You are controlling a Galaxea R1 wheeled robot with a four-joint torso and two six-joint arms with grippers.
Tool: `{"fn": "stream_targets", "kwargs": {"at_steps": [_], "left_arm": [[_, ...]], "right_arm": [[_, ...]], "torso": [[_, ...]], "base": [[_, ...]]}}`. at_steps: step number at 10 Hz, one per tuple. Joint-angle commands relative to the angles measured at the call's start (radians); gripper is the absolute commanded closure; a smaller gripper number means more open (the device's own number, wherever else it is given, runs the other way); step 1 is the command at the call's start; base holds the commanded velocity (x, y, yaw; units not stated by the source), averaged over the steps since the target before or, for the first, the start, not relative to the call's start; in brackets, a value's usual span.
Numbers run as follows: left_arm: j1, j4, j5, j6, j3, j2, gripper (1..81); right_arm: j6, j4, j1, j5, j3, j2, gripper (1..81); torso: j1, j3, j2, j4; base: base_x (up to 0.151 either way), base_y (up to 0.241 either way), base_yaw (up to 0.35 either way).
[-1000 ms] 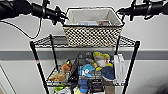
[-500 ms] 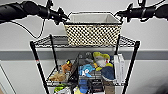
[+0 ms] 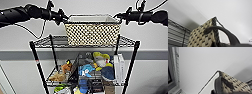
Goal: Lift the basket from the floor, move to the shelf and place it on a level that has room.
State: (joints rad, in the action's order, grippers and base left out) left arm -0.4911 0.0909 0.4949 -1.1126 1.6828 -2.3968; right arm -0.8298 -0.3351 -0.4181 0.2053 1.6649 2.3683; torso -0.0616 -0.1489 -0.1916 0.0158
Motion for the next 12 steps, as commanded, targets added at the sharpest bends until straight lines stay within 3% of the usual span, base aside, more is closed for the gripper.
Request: {"fn": "stream_targets", "kwargs": {"at_steps": [1,2,3,8,12], "left_arm": [[-0.148,-0.080,0.016,0.022,0.017,-0.006,81.1],[-0.148,-0.085,0.016,0.022,0.017,-0.004,81.1],[-0.148,-0.083,0.016,0.022,0.017,-0.003,1.0],[-0.165,-0.069,0.008,0.020,-0.055,0.092,1.0],[-0.194,-0.077,0.002,0.020,-0.266,0.345,1.0]], "right_arm": [[0.008,0.015,-0.119,0.082,0.002,0.015,81.1],[0.008,0.015,-0.121,0.082,0.001,0.015,1.0],[0.008,0.015,-0.121,0.082,-0.001,0.013,1.0],[0.017,0.008,-0.139,0.060,-0.070,-0.067,1.0],[0.020,0.010,-0.171,0.078,-0.221,-0.273,1.0]], "torso": [[0.000,0.000,0.000,0.000],[0.000,0.000,0.000,0.000],[0.000,0.000,0.000,0.000],[-0.001,0.000,0.001,0.000],[-0.001,0.000,0.001,0.000]], "base": [[0.000,0.000,0.000],[0.000,0.000,0.000],[0.000,0.000,0.000],[0.000,0.000,0.000],[0.000,0.000,0.000]]}}
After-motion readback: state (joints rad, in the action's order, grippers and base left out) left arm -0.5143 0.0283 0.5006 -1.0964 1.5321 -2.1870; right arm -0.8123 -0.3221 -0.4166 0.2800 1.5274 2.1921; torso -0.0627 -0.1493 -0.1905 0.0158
